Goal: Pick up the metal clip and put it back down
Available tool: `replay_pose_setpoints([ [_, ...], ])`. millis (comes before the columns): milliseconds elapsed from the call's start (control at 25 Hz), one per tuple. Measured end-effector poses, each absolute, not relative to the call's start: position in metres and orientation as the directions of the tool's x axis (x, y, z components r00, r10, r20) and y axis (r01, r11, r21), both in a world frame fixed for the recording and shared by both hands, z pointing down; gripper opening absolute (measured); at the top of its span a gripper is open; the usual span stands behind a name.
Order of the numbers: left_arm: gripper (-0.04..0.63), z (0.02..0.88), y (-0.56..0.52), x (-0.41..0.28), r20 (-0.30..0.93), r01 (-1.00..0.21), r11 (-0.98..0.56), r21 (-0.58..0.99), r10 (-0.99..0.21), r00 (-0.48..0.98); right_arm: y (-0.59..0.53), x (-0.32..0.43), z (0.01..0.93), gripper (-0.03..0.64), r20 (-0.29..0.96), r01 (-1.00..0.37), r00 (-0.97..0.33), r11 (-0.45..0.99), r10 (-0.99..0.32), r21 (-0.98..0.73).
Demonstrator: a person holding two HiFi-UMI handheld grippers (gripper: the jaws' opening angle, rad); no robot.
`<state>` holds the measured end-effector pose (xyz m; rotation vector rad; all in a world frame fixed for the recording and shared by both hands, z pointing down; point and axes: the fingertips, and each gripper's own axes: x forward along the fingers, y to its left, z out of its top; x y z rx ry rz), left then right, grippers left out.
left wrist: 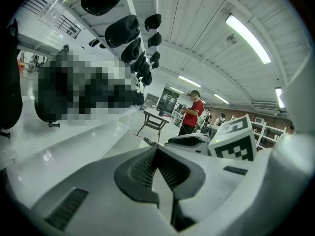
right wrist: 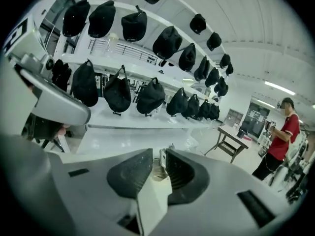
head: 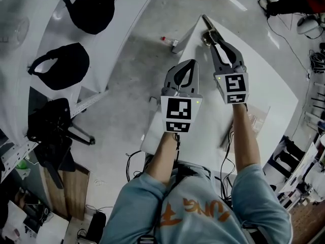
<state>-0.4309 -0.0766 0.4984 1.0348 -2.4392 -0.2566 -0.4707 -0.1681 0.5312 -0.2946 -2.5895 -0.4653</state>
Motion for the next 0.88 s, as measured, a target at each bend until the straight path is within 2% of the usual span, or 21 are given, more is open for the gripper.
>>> replay_pose_setpoints([
  [200,0.009,0.481,-0.071,-0.421,0.339,-0.630,0.709,0.317,-0.705,-0.623,-0.171,-0.442,0.504,0.088,0.446,0.219,-0.888,0.955,0.111,0.199],
  [440,0.009,0.453,-0.063,-0.404,0.310,-0.634,0.726,0.266,-0.687,-0.657,-0.180,-0.404,0.461,0.048,0.359,0.131,-0.930,0.984,0.080,0.119],
  [600,0.009,0.434,-0.067,-0.387,0.282,-0.647,0.724,0.240,-0.690,-0.667,-0.190,-0.376,0.432,0.038,0.277,0.074,-0.958,0.997,0.068,0.009],
  [880,0.009,0.404,-0.082,-0.353,0.241,-0.675,0.709,0.204,-0.704,-0.668,-0.210,-0.321,0.398,0.035,0.227,-0.046,-0.974,0.996,-0.028,-0.074],
])
